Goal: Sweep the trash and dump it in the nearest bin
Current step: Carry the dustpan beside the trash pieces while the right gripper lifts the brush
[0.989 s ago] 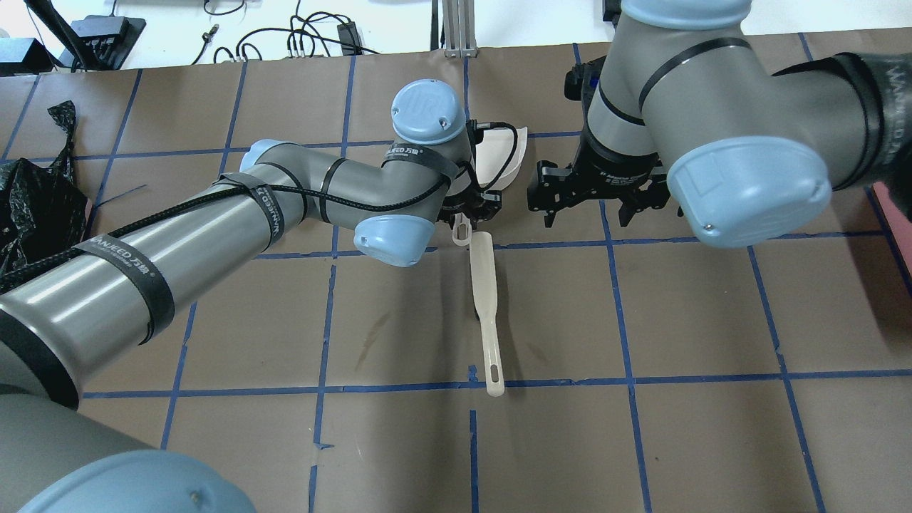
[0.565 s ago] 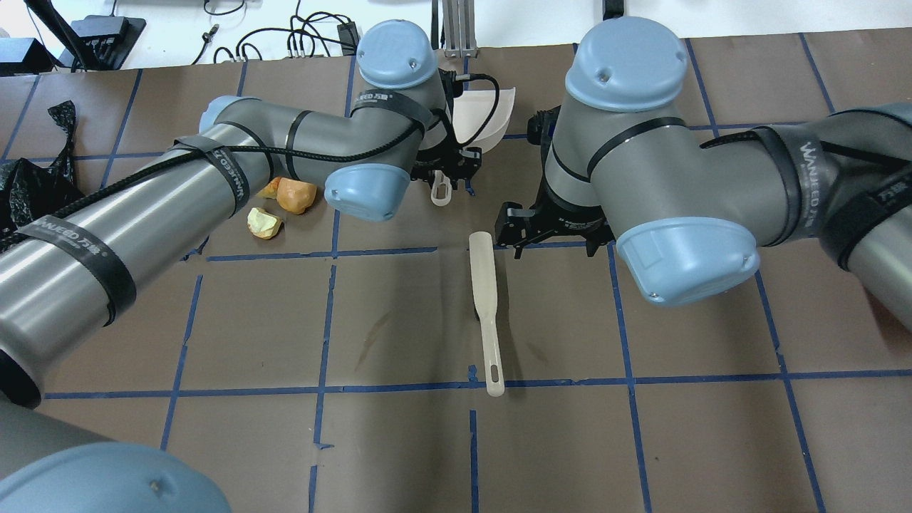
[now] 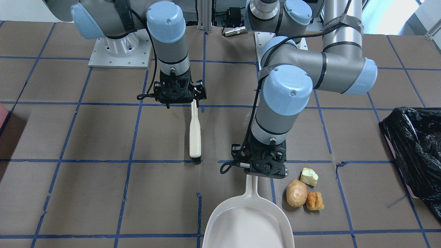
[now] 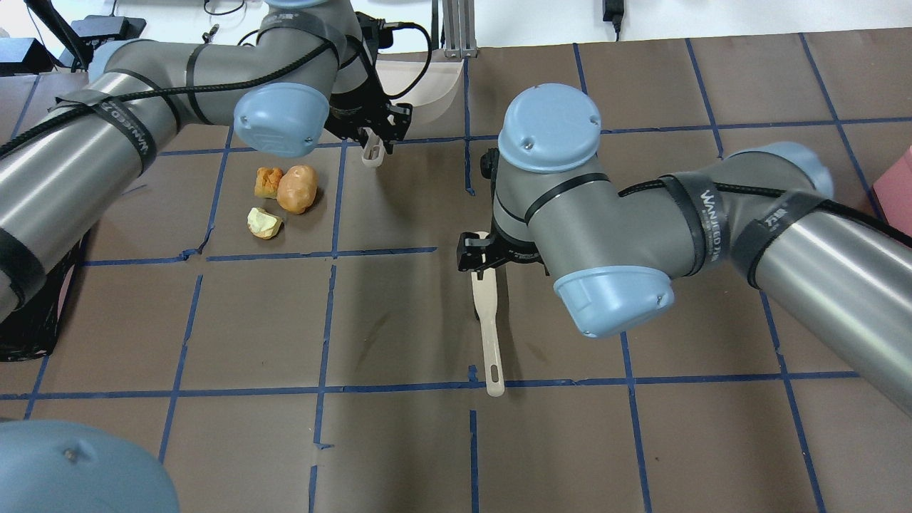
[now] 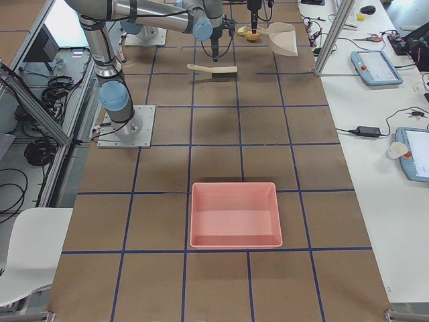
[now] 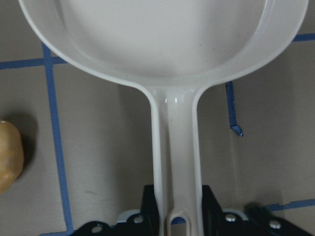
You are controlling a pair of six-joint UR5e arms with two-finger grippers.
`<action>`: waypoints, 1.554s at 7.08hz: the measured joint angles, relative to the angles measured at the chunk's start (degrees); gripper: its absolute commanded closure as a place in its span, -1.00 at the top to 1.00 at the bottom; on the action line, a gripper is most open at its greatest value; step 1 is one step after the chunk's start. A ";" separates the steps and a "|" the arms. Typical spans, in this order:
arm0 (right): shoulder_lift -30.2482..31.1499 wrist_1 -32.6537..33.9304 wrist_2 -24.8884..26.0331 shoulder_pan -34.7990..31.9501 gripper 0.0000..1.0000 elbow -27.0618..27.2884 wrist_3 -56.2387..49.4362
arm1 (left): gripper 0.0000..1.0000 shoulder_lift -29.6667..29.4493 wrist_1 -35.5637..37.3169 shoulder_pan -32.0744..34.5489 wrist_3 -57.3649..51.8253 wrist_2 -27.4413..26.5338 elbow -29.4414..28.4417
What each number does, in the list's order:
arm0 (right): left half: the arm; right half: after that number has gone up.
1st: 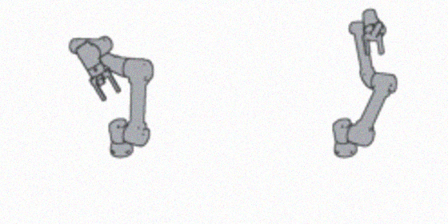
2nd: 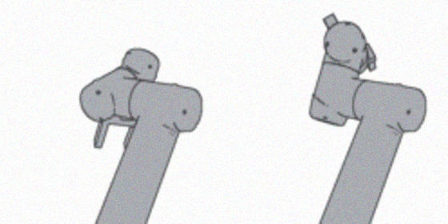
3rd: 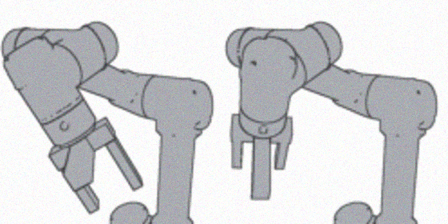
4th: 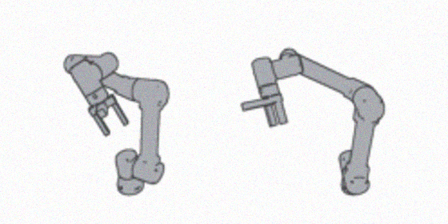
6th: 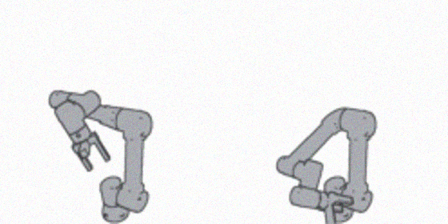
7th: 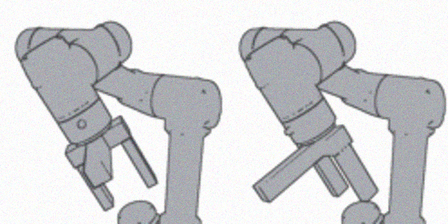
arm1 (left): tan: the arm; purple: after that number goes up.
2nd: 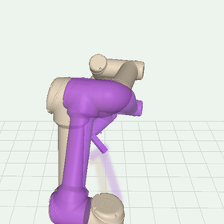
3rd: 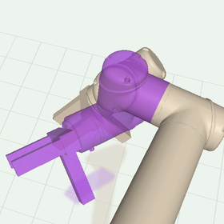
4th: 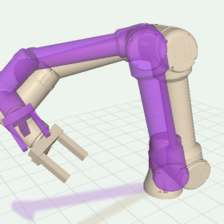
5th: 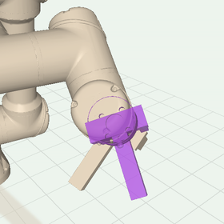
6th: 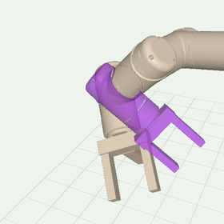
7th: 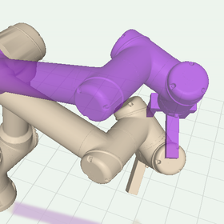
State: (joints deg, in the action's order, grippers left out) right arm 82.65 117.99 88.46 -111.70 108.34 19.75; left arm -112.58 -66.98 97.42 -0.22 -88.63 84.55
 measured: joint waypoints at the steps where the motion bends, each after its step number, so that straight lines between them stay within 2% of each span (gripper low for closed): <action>1: -2.58 1.98 0.17 -2.11 1.00 0.08 1.71 | -0.85 1.62 -2.61 -2.54 -4.83 -0.14 0.43; 4: -7.18 5.80 0.16 -5.40 1.00 3.35 3.57 | -0.88 6.39 -8.88 -9.90 -22.44 -2.60 2.58; 6: -5.01 7.87 0.17 -5.32 0.95 8.23 3.14 | -0.89 8.64 -10.08 -14.88 -34.49 -3.82 4.80; 8: -3.24 12.93 -0.31 -4.45 0.82 12.45 3.18 | -0.90 11.24 -11.21 -22.57 -51.56 -3.76 7.44; 10: -2.98 15.56 -0.53 -4.04 0.44 13.53 3.23 | -0.95 12.49 -11.18 -30.34 -66.97 -3.47 9.80; 11: -2.96 15.85 -0.56 -4.02 0.15 13.63 3.14 | -0.94 12.42 -11.00 -33.32 -73.80 -3.57 10.28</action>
State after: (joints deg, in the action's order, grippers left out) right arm 79.70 133.85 87.90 -115.72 121.98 22.89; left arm -100.16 -77.98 64.10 -74.02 -92.20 94.83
